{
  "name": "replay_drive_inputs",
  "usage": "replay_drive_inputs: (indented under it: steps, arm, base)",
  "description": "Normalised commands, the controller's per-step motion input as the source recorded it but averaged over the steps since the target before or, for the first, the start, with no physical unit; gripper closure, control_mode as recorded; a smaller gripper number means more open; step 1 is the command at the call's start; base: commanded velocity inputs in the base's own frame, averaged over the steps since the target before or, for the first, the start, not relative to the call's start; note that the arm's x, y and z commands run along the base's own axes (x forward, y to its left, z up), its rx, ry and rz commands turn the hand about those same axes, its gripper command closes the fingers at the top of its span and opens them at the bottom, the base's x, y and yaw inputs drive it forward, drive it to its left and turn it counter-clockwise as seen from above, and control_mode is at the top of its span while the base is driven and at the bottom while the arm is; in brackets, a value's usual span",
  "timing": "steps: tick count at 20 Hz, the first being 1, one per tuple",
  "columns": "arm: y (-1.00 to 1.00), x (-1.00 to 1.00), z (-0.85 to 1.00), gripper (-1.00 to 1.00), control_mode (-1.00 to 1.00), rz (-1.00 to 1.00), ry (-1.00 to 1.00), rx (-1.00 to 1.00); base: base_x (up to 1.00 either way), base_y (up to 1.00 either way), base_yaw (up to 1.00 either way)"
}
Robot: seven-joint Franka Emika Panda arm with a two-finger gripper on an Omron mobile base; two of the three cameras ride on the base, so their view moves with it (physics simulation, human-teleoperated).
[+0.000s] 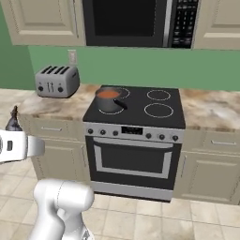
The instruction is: Retrieve the fish from the fridge and place it on the saucepan with marinade on the stove.
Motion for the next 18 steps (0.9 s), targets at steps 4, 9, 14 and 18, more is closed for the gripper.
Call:
replay_drive_inputs:
  steps: [4,9,14,18]
  arm:
    - [0.0,0.0,0.0,1.0,1.0,0.0,0.0,0.0]
    - [0.0,0.0,0.0,1.0,1.0,0.0,0.0,0.0]
    - [0.0,0.0,0.0,1.0,1.0,0.0,0.0,0.0]
    - [0.0,0.0,0.0,1.0,1.0,0.0,0.0,0.0]
  base:
    - [0.58,0.0,0.0]
    - [0.58,0.0,0.0]
    - [0.6,0.0,0.0]
    - [0.62,0.0,0.0]
